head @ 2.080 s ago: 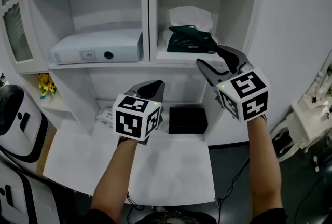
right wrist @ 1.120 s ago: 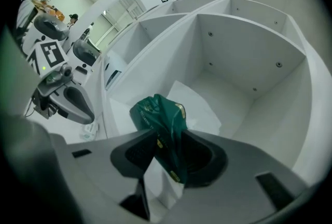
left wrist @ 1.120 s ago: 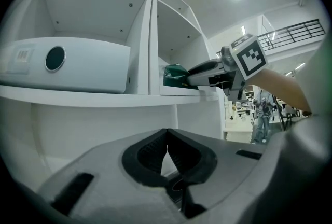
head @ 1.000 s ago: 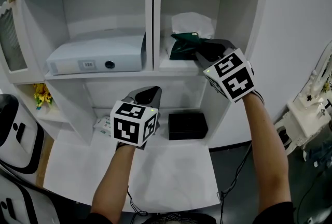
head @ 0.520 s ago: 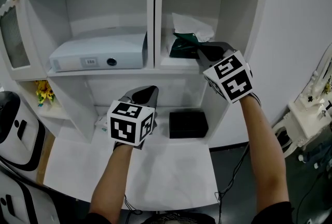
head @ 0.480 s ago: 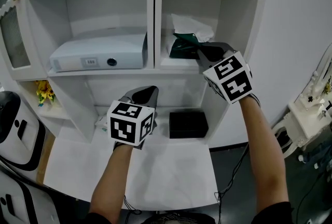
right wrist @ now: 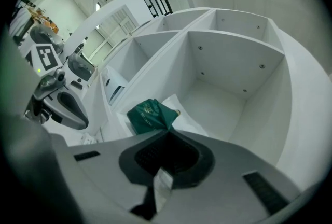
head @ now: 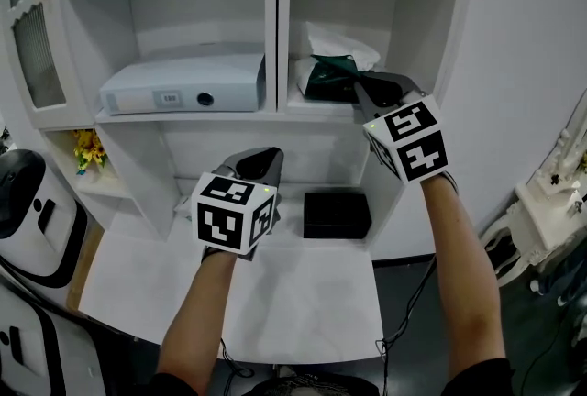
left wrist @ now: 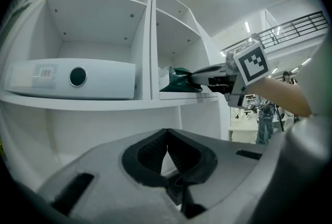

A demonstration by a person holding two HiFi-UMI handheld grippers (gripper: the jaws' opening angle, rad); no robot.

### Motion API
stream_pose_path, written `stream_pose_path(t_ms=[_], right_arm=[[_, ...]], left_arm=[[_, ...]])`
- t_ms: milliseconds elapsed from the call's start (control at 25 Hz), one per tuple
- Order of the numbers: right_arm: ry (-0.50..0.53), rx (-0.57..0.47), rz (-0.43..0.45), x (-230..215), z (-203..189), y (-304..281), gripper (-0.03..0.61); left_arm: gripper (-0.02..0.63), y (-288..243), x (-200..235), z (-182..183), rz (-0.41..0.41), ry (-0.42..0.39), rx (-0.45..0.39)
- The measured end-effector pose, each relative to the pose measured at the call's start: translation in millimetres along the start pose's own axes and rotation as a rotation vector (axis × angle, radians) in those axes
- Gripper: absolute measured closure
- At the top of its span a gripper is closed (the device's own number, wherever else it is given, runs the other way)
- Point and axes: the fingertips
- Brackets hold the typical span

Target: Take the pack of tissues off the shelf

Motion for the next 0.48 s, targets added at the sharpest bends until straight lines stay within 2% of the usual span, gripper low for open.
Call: stream_pose_path(t_ms=[480], right_arm=[[-0.1,-0.109,0.012,-2,8,33,0.572]], left_arm=[[0.605,25,-21,11,0.071,-0.007,0.024]])
Point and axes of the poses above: the fingertips, and each gripper's own axes: y backward along the fingers, x to its left, z out of its top, and after that the axes turned 15 degrees about -y, right-handed
